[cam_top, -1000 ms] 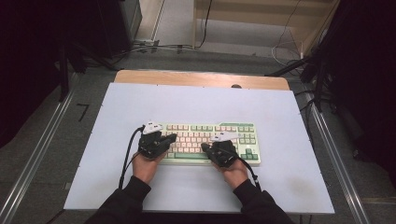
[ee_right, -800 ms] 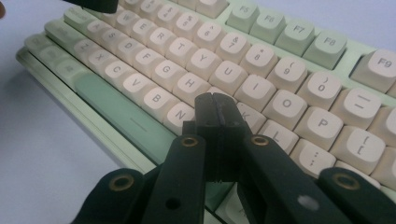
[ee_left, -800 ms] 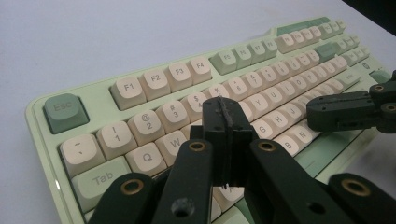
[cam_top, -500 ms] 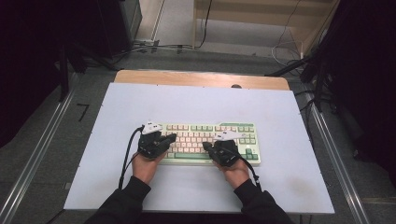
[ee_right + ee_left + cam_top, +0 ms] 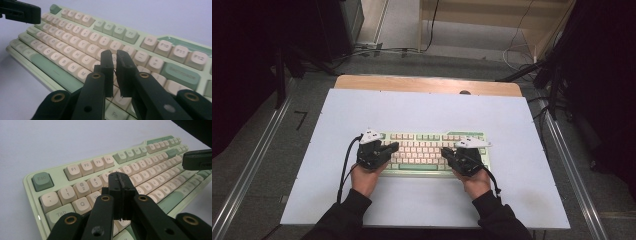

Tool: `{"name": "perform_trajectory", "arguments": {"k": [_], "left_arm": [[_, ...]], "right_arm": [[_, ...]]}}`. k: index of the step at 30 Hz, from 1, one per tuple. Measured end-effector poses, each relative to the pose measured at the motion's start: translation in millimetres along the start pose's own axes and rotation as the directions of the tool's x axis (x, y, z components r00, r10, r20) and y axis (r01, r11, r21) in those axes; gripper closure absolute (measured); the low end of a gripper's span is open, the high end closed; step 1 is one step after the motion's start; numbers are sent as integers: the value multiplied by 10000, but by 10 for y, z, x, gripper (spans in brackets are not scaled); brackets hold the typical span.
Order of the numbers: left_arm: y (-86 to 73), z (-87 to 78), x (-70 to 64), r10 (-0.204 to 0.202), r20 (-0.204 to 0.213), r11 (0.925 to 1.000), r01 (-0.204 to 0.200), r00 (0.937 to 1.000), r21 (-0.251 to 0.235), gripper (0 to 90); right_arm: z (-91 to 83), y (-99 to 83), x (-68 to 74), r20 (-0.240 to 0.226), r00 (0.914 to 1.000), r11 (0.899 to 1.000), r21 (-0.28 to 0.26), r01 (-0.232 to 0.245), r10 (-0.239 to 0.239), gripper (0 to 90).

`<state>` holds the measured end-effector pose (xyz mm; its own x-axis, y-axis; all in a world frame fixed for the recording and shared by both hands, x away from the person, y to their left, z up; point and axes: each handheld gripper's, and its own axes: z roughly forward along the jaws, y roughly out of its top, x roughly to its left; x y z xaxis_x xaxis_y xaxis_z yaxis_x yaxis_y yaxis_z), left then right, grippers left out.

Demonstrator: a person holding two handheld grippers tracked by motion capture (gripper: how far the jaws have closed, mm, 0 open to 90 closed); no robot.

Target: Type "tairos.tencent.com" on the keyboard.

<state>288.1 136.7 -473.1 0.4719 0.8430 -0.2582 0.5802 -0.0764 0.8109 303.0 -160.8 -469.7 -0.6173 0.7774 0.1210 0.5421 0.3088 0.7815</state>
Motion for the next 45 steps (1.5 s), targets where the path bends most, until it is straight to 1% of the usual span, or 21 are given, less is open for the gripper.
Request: {"name": "perform_trajectory", "arguments": {"k": [1,4,7,10,11,13,16,17,19,20,23,29,33,36,37,40,43,45], "left_arm": [[-1,-8,1,-31,-26,10000,31,10000,-39,900],[-2,-25,19,-46,-3,10000,46,10000,-33,833],[-7,-42,39,-196,0,9998,196,9998,-84,794],[-20,-61,59,-322,13,9994,322,9995,-130,743],[-22,-65,66,-359,47,9993,359,9993,-88,718],[-31,-78,71,-381,20,9992,381,9993,-104,665],[-48,-99,79,-404,-77,9992,403,9992,-60,581],[-58,-107,79,-448,-141,9989,446,9989,-113,560],[-73,-127,81,-396,-334,9991,390,9987,-169,508],[-79,-138,80,-408,-425,9990,400,9983,-212,489],[-97,-171,90,-476,-483,9985,462,9977,-304,441],[-133,-215,116,-520,-619,9981,499,9967,-360,397],[-142,-265,143,-598,-800,9969,555,9950,-560,386],[-151,-295,158,-577,-826,9969,530,9949,-582,384],[-156,-304,160,-552,-895,9969,499,9945,-605,384],[-167,-327,153,-515,-988,9971,455,9938,-616,363],[-175,-349,137,-427,-1060,9973,361,9934,-637,353],[-182,-359,131,-385,-1203,9975,310,9920,-636,334]], "right_arm": [[-14,-4,-19,29,10000,10000,-24,-27,27,771],[-53,-22,-73,150,9999,10000,-43,-79,80,739],[-87,-40,-113,214,9997,9999,-54,-141,142,705],[-128,-57,-157,283,9993,9997,-76,-228,230,650],[-141,-65,-176,294,9993,9997,-91,-226,229,641],[-172,-81,-212,363,9989,9995,-115,-301,305,591],[-226,-103,-272,429,9981,9989,-167,-440,447,560],[-244,-110,-293,441,9979,9987,-215,-463,472,546],[-276,-128,-322,502,9975,9984,-280,-493,506,524],[-292,-136,-333,545,9970,9982,-277,-526,541,517],[-332,-160,-367,619,9964,9979,-317,-560,579,485],[-396,-193,-416,771,9946,9971,-381,-662,689,440],[-436,-218,-450,875,9934,9967,-393,-707,739,410],[-462,-236,-467,925,9921,9959,-400,-816,850,390],[-469,-242,-472,948,9918,9958,-405,-824,859,383],[-485,-260,-490,997,9908,9953,-415,-877,914,350],[-506,-284,-517,1075,9895,9947,-442,-924,967,335],[-524,-297,-534,1132,9882,9942,-442,-984,1029,324]]}}
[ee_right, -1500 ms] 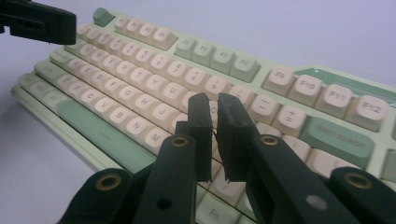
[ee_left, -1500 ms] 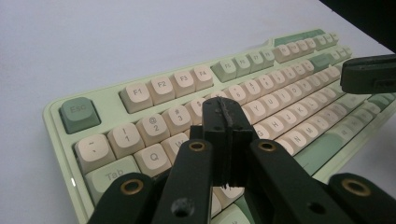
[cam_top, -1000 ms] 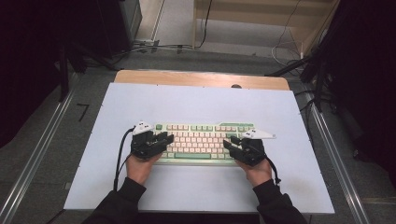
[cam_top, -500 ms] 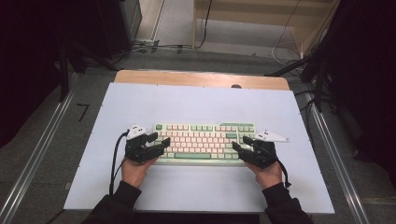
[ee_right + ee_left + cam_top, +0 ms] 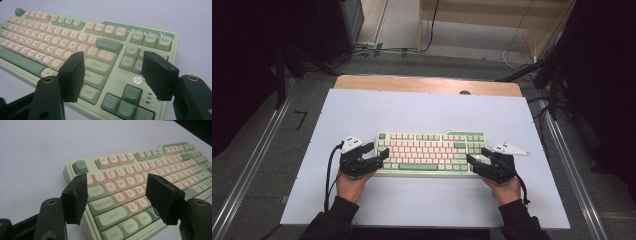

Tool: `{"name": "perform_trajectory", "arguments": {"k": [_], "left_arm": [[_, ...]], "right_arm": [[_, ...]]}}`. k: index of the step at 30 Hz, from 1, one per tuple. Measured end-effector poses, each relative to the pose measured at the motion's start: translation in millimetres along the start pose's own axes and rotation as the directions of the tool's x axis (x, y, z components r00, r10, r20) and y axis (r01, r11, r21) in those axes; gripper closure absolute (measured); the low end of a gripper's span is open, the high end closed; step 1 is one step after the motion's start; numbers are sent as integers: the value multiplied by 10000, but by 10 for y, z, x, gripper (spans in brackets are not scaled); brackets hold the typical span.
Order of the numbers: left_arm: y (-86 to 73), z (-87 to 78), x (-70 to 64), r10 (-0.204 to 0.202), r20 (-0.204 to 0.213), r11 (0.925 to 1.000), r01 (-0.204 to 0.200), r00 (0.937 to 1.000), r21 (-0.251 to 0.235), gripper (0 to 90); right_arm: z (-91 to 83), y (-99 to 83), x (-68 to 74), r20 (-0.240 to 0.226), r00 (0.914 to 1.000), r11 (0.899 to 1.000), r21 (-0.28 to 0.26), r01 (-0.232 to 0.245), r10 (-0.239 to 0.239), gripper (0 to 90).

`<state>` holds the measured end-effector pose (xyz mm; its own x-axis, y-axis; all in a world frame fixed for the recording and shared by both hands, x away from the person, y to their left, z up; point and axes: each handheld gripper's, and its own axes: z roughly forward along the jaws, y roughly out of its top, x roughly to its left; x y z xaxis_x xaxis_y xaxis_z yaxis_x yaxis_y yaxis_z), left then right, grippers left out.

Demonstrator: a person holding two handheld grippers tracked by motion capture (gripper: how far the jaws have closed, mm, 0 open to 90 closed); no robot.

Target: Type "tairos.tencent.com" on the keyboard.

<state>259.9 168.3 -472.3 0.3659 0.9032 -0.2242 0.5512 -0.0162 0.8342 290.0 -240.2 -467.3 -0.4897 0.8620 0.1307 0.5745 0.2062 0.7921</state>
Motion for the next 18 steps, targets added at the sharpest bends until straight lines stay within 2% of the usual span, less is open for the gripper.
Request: {"name": "perform_trajectory", "arguments": {"k": [9,18], "left_arm": [[-35,-44,16,101,-234,9999,-102,9997,-49,291],[-65,-71,68,-126,-471,9999,123,9988,-72,248]], "right_arm": [[-84,-48,-110,220,9996,9998,-86,-184,186,289],[-164,-93,-225,509,9980,9992,-142,-374,380,276]]}}
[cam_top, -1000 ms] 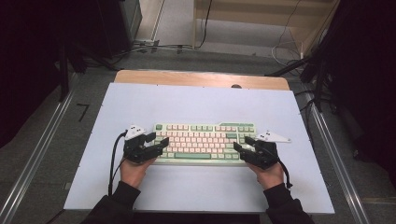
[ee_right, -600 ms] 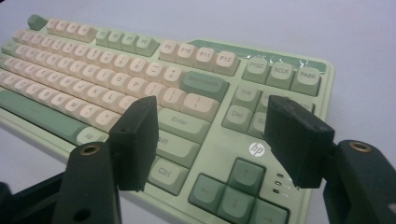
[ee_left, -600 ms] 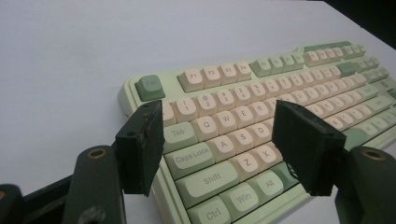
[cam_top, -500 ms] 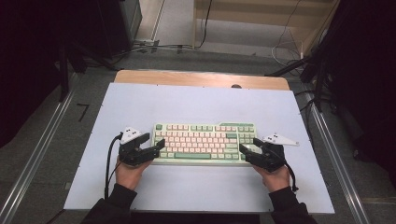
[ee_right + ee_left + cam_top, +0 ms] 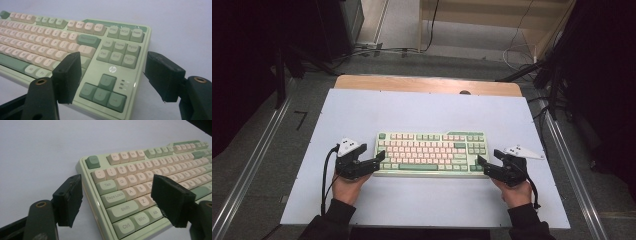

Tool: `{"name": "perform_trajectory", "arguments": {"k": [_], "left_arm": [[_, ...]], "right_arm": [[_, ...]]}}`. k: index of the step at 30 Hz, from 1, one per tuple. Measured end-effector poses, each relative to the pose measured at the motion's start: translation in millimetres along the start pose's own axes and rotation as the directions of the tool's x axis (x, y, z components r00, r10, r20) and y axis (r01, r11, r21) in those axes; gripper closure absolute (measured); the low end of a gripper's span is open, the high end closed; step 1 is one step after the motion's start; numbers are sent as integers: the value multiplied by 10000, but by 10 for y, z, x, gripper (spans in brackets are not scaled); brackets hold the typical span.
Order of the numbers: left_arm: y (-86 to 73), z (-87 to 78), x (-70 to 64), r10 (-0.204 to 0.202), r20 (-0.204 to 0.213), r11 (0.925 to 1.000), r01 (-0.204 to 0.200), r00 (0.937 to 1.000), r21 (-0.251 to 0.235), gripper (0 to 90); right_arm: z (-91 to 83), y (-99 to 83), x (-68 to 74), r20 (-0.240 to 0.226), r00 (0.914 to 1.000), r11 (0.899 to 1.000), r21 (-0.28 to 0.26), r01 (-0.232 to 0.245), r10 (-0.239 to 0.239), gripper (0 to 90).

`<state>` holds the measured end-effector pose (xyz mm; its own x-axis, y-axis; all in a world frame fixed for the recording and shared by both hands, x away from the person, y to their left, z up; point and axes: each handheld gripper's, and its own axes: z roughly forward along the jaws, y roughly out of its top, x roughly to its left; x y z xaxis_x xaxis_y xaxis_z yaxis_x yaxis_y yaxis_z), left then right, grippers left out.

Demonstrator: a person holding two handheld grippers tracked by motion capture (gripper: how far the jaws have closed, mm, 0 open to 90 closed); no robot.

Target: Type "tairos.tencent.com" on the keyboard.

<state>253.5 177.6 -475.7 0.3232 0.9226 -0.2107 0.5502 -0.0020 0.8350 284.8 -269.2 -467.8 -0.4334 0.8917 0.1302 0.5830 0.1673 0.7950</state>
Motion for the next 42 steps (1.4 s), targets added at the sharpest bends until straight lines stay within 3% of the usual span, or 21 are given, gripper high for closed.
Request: {"name": "perform_trajectory", "arguments": {"k": [42], "left_arm": [[-95,-138,208,-328,-862,9995,328,9957,-15,230]], "right_arm": [[-249,-154,-341,990,9926,9976,-26,-698,698,271]]}}
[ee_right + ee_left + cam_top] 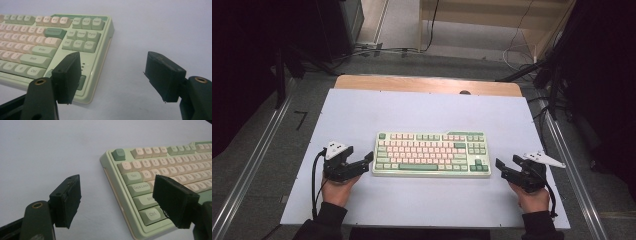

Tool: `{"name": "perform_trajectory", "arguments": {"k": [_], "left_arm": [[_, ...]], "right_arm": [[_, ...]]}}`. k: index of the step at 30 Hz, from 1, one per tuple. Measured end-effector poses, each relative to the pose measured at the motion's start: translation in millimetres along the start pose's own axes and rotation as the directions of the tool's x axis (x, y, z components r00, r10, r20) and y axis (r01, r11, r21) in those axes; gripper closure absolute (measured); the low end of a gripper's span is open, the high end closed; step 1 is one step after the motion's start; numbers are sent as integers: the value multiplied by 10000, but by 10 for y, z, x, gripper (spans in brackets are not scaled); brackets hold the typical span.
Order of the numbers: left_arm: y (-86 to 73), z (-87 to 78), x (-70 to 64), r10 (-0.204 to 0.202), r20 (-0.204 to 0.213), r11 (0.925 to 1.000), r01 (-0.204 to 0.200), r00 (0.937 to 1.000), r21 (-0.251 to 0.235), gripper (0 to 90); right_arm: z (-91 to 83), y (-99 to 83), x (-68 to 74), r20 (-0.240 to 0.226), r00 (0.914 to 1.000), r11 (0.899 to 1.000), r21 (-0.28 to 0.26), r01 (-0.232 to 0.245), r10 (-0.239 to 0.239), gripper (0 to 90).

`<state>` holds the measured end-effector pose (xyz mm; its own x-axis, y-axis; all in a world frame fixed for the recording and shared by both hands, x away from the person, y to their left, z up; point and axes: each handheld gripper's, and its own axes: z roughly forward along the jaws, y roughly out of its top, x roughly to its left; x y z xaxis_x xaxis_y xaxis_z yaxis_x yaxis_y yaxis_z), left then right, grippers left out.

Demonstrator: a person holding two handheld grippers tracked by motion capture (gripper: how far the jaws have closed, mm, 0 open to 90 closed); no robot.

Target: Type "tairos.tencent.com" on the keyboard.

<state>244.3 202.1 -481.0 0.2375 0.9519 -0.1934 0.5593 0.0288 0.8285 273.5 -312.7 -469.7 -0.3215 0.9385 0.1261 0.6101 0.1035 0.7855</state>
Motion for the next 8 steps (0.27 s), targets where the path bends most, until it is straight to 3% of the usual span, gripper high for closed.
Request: {"name": "perform_trajectory", "arguments": {"k": [8], "left_arm": [[-7,-37,31,-113,-162,9998,110,9998,-158,230]], "right_arm": [[-28,-13,-61,123,9998,9998,-42,-181,181,271]]}}
